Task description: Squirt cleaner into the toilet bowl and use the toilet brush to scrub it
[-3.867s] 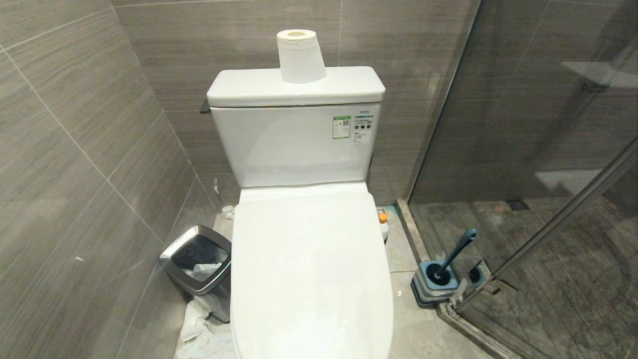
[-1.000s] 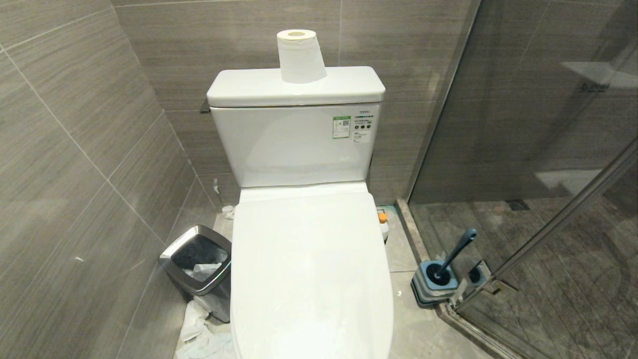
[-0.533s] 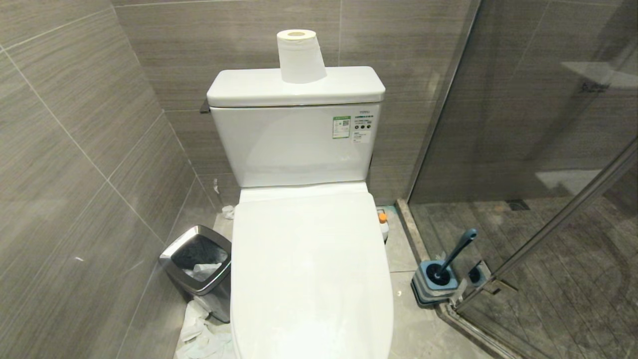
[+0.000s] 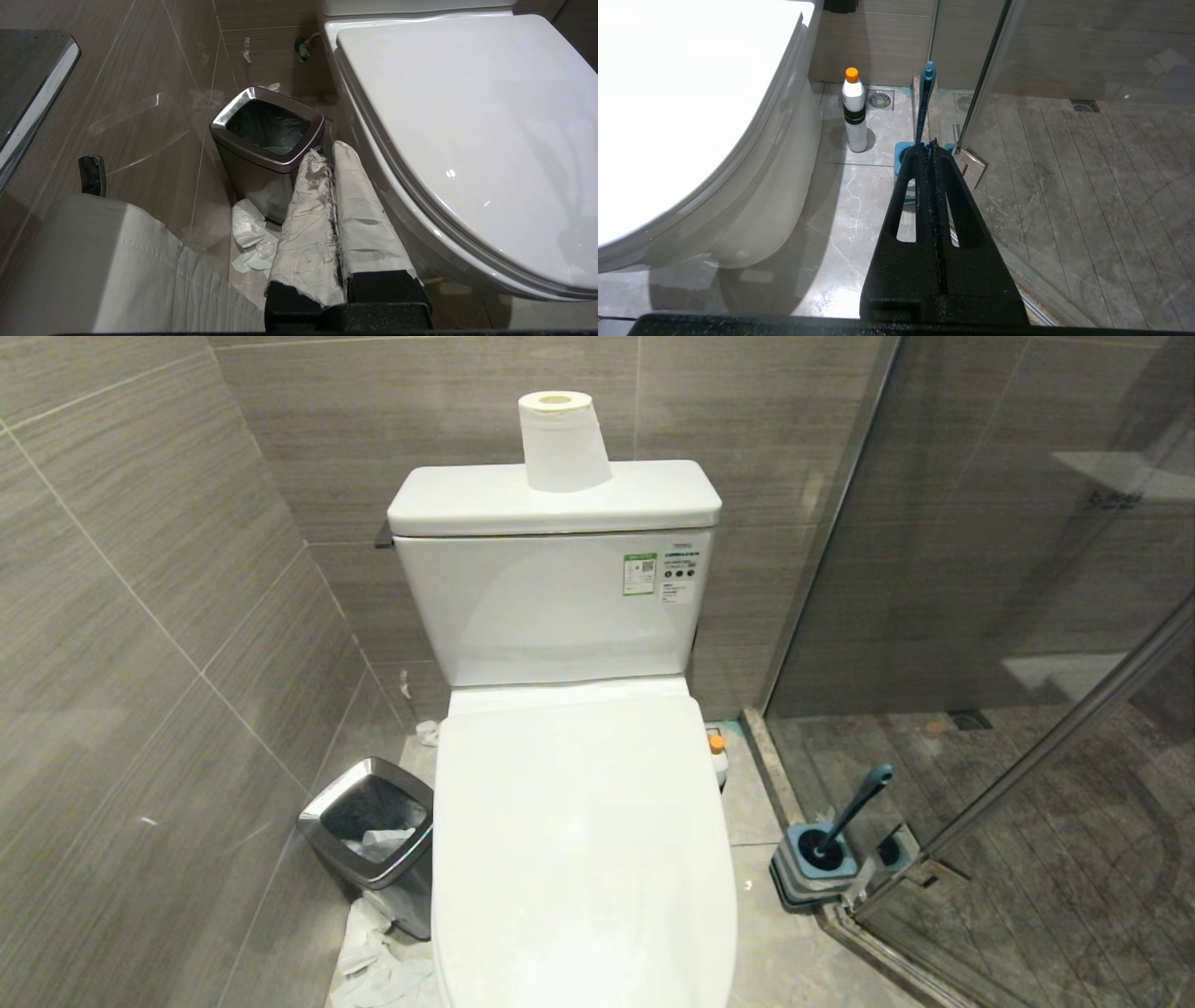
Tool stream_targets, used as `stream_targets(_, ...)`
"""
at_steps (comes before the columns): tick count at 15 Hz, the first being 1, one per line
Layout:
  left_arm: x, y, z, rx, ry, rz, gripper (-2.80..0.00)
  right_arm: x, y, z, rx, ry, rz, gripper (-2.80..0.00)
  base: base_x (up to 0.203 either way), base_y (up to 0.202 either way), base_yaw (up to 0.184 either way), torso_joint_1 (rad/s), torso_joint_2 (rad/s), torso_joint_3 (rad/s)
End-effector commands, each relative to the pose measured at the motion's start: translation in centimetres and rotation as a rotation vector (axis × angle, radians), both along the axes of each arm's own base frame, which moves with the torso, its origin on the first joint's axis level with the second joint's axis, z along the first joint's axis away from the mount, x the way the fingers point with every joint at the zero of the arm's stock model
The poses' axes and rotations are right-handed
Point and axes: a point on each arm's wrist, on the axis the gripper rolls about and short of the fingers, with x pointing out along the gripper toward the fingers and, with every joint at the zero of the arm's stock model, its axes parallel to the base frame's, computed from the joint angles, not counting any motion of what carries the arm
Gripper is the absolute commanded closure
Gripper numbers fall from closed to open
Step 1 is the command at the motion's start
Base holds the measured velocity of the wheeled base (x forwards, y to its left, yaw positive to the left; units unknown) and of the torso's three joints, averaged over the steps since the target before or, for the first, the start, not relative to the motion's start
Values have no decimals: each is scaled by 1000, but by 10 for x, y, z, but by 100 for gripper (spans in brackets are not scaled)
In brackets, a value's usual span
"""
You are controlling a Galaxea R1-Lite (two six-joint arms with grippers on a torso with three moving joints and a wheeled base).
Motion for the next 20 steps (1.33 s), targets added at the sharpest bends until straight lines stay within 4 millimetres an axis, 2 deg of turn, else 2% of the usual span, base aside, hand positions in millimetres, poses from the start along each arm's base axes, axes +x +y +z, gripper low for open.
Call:
stream_targets(1,0,0,0,0,0,1,0,0,0,0,-1,1,0,0,0,0,0,0,0,0)
stream_targets(20,0,0,0,0,0,1,0,0,0,0,-1,1,1,0,0,0,0,0,0,0)
